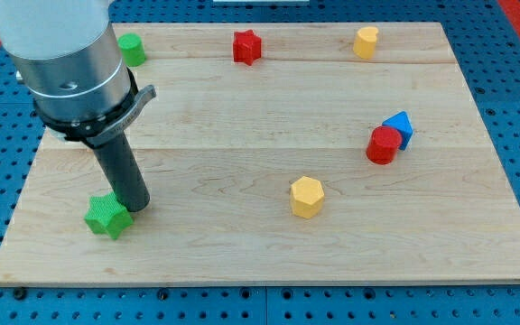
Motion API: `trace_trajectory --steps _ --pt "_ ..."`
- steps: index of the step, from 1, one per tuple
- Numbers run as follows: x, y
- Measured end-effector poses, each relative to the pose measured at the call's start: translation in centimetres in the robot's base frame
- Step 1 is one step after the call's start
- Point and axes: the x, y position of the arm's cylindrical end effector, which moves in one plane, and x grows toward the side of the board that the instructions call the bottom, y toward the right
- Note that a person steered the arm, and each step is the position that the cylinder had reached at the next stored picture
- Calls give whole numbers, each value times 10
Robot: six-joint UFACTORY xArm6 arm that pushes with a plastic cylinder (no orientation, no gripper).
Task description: Move the yellow hexagon to the bottom center
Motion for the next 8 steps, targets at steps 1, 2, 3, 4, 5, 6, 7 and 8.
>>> trace_trajectory --steps 1,2,3,4,5,6,7,8 --pt "7 -20" --pt "7 -34" --pt "7 -34" --pt "2 -21" --pt "-3 -9" --pt "-4 16" --pt "-4 37" --pt "-4 44"
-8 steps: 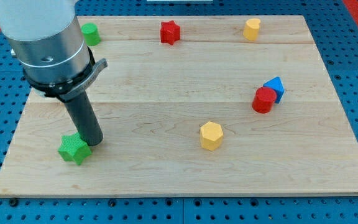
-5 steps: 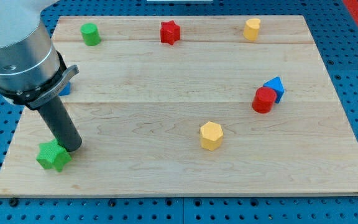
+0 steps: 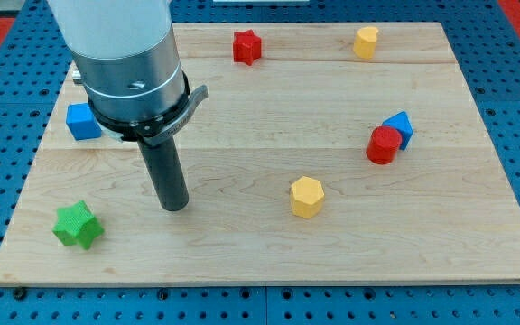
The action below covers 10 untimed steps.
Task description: Move the yellow hexagon to the bottom center
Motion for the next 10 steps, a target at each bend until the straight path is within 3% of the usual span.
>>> trace_trajectory --steps 3,5,8,9,10 --pt "-19 25" --pt "-49 111" --pt "-28 192" --pt "8 186" --pt "-3 164"
